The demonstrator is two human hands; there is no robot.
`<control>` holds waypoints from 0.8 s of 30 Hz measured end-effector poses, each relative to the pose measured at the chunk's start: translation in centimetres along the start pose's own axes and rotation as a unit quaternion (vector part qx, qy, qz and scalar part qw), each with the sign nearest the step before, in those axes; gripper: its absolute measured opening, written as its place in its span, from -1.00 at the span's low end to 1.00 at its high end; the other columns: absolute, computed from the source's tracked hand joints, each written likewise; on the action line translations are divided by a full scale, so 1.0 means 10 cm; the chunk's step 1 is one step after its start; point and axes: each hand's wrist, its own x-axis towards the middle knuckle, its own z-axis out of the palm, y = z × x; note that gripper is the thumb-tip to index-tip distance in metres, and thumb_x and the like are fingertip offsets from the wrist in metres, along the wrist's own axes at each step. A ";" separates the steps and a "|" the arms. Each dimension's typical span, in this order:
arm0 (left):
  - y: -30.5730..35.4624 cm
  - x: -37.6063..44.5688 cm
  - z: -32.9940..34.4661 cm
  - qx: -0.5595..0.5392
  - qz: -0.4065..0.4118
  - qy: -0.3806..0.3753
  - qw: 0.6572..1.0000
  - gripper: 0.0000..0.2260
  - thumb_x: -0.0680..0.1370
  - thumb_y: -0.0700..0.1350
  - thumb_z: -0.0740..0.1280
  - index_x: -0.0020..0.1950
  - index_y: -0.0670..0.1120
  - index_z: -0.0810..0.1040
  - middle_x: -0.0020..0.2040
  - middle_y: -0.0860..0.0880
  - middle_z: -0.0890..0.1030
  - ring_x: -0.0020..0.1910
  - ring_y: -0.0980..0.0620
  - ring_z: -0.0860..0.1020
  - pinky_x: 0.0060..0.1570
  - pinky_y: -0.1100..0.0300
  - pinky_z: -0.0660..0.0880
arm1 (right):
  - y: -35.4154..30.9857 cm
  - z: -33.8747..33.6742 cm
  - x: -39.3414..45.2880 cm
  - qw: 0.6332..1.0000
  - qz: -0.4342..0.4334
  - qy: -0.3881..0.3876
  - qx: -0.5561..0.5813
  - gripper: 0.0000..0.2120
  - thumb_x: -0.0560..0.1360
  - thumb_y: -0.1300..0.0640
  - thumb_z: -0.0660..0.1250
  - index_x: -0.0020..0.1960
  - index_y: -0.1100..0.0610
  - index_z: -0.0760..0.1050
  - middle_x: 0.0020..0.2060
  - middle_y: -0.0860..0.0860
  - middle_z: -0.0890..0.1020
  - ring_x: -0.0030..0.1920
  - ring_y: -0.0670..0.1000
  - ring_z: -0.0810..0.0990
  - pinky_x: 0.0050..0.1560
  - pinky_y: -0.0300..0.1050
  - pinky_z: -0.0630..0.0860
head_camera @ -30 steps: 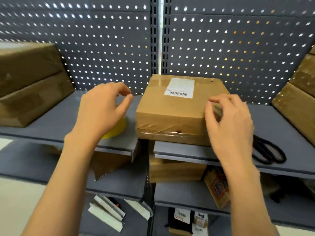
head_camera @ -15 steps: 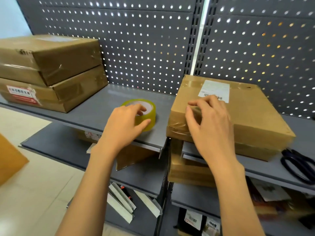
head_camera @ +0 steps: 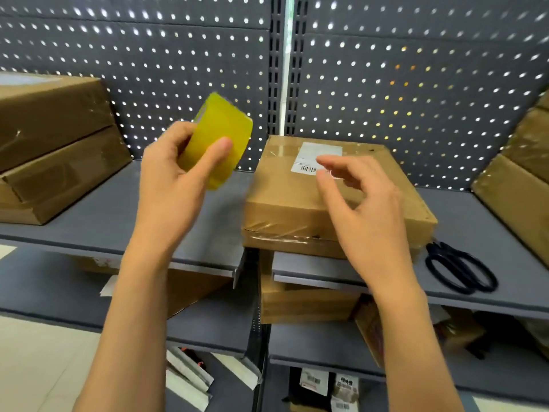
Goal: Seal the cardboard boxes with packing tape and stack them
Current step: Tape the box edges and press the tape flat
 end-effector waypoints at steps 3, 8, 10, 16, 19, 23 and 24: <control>0.35 -0.02 0.15 -0.124 0.024 -0.058 0.990 -0.85 0.56 -0.17 0.32 -0.19 -0.02 0.44 -0.40 0.21 0.44 -0.38 0.30 0.38 -0.32 0.47 0.32 | -0.07 -0.14 0.15 0.993 0.033 0.026 0.112 -0.82 0.58 0.05 0.25 0.15 0.03 0.54 0.00 -0.14 0.60 0.03 -0.24 0.54 0.06 -0.38 0.43; 0.51 -0.35 0.37 -0.235 0.014 -0.191 0.953 -0.92 0.52 -0.14 0.35 -0.14 -0.04 0.48 -0.35 0.21 0.47 -0.35 0.28 0.41 -0.31 0.44 0.37 | -0.04 -0.33 0.24 0.956 0.155 0.005 0.248 -0.49 0.45 -0.20 0.11 0.23 0.05 0.53 0.11 -0.10 0.63 0.13 -0.21 0.57 0.23 -0.20 0.45; 0.53 -0.44 0.41 -0.238 0.010 -0.248 0.939 -0.99 0.50 -0.10 0.33 -0.11 -0.01 0.51 -0.30 0.20 0.50 -0.32 0.27 0.44 -0.31 0.42 0.39 | -0.01 -0.38 0.15 0.950 0.166 -0.037 0.263 -0.48 0.46 -0.24 0.09 0.20 0.04 0.56 0.09 -0.11 0.65 0.11 -0.18 0.59 0.22 -0.16 0.47; 0.54 -0.54 0.47 -0.236 0.009 -0.295 0.926 -0.93 0.49 -0.14 0.32 -0.06 0.02 0.54 -0.24 0.23 0.55 -0.26 0.29 0.50 -0.25 0.44 0.42 | 0.01 -0.39 -0.11 0.969 0.106 -0.054 0.218 -0.54 0.46 -0.10 0.26 0.31 0.05 0.49 0.16 -0.17 0.60 0.16 -0.26 0.53 0.07 -0.39 0.44; 0.50 -0.55 0.47 -0.176 0.018 -0.284 0.942 -0.93 0.50 -0.05 0.33 -0.04 0.01 0.54 -0.23 0.20 0.55 -0.27 0.27 0.48 -0.25 0.43 0.40 | 0.04 -0.37 -0.18 0.978 0.089 -0.015 0.189 -0.56 0.47 -0.06 0.32 0.31 0.05 0.51 0.17 -0.13 0.60 0.21 -0.21 0.53 0.15 -0.29 0.46; 0.48 -0.55 0.46 -0.114 0.031 -0.272 0.955 -0.87 0.49 0.03 0.33 -0.03 0.01 0.55 -0.20 0.13 0.56 -0.25 0.24 0.49 -0.25 0.41 0.40 | 0.05 -0.35 -0.25 0.975 0.086 0.002 0.205 -0.65 0.51 0.04 0.36 0.28 0.07 0.53 0.14 -0.10 0.62 0.19 -0.17 0.55 0.12 -0.29 0.48; 0.48 -0.55 0.45 -0.112 0.031 -0.272 0.955 -0.87 0.49 0.03 0.33 -0.03 0.02 0.55 -0.19 0.14 0.56 -0.24 0.24 0.49 -0.25 0.43 0.39 | 0.05 -0.34 -0.26 0.973 0.084 0.005 0.214 -0.66 0.50 0.05 0.36 0.27 0.07 0.54 0.14 -0.10 0.62 0.18 -0.16 0.56 0.09 -0.31 0.48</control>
